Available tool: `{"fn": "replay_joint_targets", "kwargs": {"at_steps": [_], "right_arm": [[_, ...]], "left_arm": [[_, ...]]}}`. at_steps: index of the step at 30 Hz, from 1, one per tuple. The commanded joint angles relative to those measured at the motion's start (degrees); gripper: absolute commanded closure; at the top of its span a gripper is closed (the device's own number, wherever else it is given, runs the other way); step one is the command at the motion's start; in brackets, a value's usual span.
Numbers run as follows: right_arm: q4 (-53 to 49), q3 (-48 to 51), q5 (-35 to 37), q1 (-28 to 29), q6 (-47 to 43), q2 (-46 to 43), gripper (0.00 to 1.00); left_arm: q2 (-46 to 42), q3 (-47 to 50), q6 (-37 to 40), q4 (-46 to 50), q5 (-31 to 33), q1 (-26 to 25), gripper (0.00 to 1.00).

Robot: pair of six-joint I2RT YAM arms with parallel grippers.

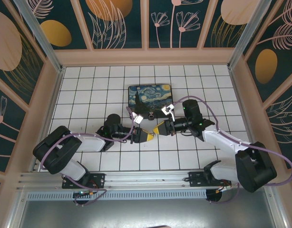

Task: Unlock a padlock with a key

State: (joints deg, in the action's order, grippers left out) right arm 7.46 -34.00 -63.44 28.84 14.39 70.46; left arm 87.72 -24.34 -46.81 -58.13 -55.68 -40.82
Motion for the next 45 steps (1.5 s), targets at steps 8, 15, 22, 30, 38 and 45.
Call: {"fn": "replay_joint_targets", "kwargs": {"at_steps": [8,15,22,30,38,45], "right_arm": [[0.5,0.7,-0.9,0.6,-0.3,1.3,0.93],[3.5,2.6,-1.5,0.3,2.1,-0.3,1.0],[13.7,7.0,5.2,-2.3,15.6,0.0,1.0],[29.3,12.5,18.8,-1.2,40.4,-0.3,1.0],[30.6,11.3,24.9,1.4,45.9,0.3,1.0],[37.7,13.0,24.5,2.2,49.3,2.8,1.0]], "left_arm": [[-1.7,0.3,-0.6,-3.6,-0.8,-0.1,1.0],[-1.3,0.7,-0.5,-3.2,0.3,-0.1,1.0],[-2.5,2.8,-2.7,-4.4,5.6,1.0,0.67],[-0.4,5.6,-14.3,-14.3,14.2,0.7,0.52],[4.2,4.7,-22.1,-21.2,17.7,-1.0,0.52],[6.5,3.9,-22.7,-23.0,17.7,-2.0,0.59]]}}
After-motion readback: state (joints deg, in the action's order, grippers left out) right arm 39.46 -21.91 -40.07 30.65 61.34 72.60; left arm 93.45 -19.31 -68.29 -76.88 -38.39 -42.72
